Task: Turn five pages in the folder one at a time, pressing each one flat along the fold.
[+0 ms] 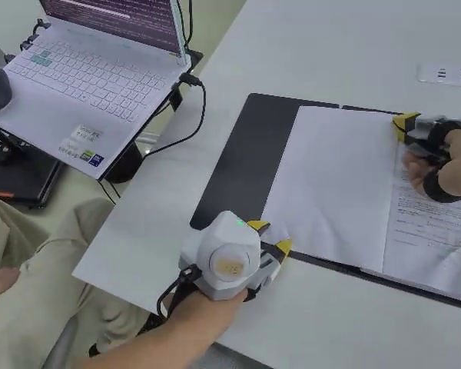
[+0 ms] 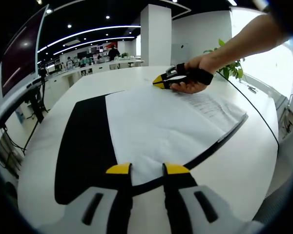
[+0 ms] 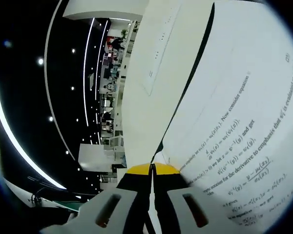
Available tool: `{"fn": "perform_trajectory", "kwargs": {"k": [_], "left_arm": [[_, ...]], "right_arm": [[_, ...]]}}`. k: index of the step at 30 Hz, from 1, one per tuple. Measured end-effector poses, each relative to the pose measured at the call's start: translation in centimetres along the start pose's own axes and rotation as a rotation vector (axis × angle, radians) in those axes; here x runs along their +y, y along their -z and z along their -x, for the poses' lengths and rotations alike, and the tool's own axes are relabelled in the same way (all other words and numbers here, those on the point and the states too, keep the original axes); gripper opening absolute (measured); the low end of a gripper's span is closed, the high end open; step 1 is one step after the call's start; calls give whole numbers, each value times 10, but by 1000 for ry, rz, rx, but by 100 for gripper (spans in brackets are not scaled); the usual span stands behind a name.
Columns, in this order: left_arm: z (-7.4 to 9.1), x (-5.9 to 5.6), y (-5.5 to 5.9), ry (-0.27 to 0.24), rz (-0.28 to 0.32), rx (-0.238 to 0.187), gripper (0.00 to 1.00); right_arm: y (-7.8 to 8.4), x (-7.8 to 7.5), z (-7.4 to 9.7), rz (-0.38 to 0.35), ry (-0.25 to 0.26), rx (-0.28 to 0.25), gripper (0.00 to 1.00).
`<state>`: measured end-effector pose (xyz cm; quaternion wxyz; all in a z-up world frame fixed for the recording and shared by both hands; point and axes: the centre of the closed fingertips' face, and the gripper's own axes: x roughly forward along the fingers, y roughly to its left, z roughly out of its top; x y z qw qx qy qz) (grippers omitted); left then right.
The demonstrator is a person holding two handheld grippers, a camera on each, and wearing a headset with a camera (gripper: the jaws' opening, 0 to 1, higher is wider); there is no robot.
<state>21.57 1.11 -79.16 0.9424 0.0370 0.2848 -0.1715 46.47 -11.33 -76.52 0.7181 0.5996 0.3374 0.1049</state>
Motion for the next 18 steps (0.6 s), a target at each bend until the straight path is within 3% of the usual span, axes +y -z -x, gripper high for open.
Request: {"fn": "perform_trajectory", "kwargs": {"k": [6,18], "left_arm": [[0,0,0,-1,5,-4,23],[0,0,0,0,0,-1,23]], "right_arm": [[-3,-2,-2,7,-4,-15,0],[17,-11,21,35,-2,71,0]]}}
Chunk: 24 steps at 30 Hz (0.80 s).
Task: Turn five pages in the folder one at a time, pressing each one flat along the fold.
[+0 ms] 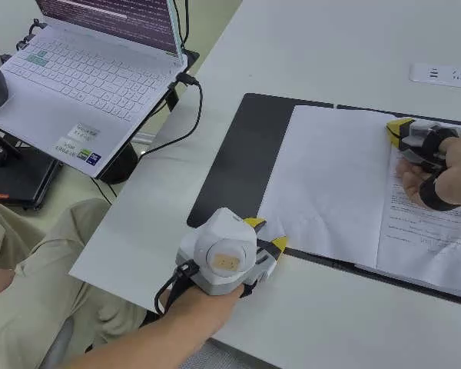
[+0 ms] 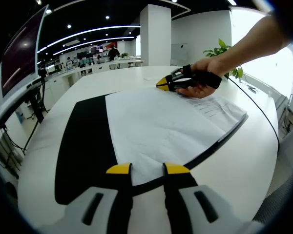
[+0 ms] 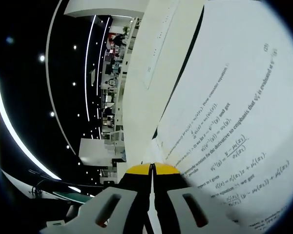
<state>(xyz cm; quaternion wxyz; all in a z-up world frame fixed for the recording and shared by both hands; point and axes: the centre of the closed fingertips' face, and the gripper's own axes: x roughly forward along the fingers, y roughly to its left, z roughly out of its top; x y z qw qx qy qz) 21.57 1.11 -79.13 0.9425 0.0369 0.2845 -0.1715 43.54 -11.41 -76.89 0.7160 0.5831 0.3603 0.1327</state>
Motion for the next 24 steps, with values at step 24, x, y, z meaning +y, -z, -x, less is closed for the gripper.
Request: {"fn": "perform_trajectory", "kwargs": {"k": [24], "left_arm": [[1,-1,0,3,-2,2,23]], "right_arm": [[55,-15,54,-1,-22,143,0]]}}
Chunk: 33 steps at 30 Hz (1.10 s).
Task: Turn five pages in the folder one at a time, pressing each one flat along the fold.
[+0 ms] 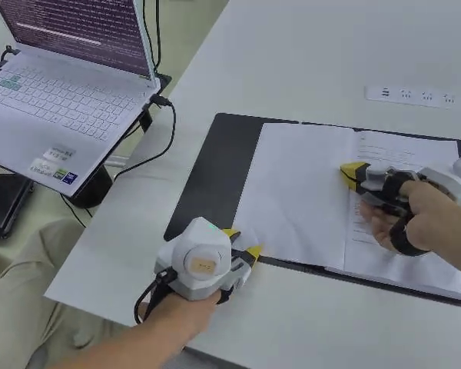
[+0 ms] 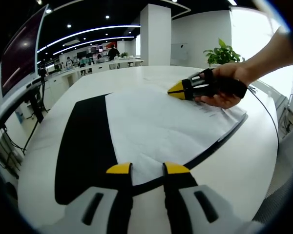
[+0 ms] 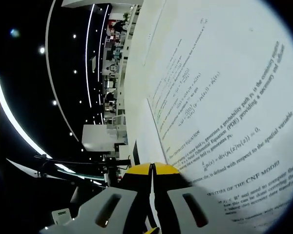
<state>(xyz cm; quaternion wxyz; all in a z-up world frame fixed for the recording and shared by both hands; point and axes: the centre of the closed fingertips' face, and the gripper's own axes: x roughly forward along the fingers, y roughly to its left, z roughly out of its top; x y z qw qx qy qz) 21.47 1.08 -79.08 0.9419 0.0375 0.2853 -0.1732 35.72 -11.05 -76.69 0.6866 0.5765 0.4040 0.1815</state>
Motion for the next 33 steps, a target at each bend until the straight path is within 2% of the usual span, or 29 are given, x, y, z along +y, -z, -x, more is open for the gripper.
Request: {"fn": "perform_trajectory", "kwargs": {"k": [1,2,5,16,23,29,33], "left_arm": [[0,0,0,0,0,-1,23],[0,0,0,1,1,-2,23],[0,0,0,0,2,-5,23],[0,1,1,5,1,-2,23],[1,0,0,8,-8,1,23],[1,0,0,7,-9,12,23],[1,0,0,7,-10,26,23]], "right_arm": [[2,-1,2,-3,-1,3,0],[13,-2,6,-2,2,53,0],[30,-6,12,34,10,99,0],[65,-19,39,34,35,136,0],[74,-34,52,26,46,134,0],[98,-44,71,12,56,147,0],[106,-49,82,-11,58,145,0]]}}
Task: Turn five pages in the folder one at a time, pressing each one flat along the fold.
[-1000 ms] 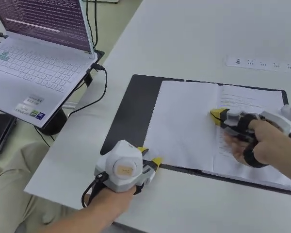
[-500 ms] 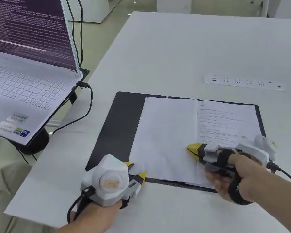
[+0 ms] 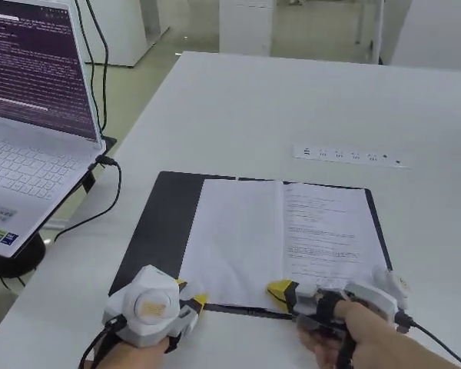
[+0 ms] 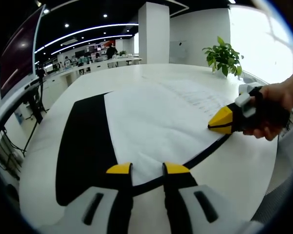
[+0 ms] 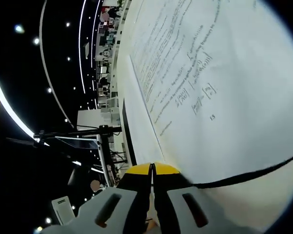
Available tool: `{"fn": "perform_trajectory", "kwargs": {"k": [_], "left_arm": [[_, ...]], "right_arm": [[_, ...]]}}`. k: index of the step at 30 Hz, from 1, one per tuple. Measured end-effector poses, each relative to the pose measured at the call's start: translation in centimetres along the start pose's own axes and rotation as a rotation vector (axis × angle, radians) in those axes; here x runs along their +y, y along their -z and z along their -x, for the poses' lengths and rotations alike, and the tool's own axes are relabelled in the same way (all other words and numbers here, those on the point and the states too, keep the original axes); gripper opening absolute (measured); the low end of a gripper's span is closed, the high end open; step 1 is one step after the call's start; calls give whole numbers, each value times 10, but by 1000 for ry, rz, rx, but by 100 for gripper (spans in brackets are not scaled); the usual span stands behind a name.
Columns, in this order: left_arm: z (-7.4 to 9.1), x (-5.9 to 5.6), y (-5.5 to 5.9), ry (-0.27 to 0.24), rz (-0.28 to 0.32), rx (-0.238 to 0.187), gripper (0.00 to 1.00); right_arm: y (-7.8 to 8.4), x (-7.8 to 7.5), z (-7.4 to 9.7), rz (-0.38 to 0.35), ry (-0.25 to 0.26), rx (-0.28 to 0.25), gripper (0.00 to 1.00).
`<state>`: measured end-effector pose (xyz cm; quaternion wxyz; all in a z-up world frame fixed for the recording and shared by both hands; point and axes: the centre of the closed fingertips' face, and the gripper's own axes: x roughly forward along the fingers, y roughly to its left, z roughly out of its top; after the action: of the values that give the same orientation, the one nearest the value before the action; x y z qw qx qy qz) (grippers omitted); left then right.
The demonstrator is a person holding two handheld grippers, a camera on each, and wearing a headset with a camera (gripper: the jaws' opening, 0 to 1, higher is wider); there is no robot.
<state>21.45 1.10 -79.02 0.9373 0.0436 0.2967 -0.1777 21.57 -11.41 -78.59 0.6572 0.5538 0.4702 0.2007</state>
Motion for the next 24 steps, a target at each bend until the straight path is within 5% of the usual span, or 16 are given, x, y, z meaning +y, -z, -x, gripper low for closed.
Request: {"fn": "perform_trajectory", "kwargs": {"k": [9,13,16,21,24], "left_arm": [[0,0,-1,-11,31,32,23],[4,0,-2,-14,100,76,24],[12,1,-12,-19,203,22,25],[42,-5,-34,28,181,-35,27],[65,-10,-52,55,176,-88,34]], "right_arm": [[16,-17,24,-48,23,22,0],[31,-5,41,42,10,39,0],[32,6,59,133,13,7,0],[29,27,98,164,-18,-71,0],[12,37,127,301,10,-162,0]]}}
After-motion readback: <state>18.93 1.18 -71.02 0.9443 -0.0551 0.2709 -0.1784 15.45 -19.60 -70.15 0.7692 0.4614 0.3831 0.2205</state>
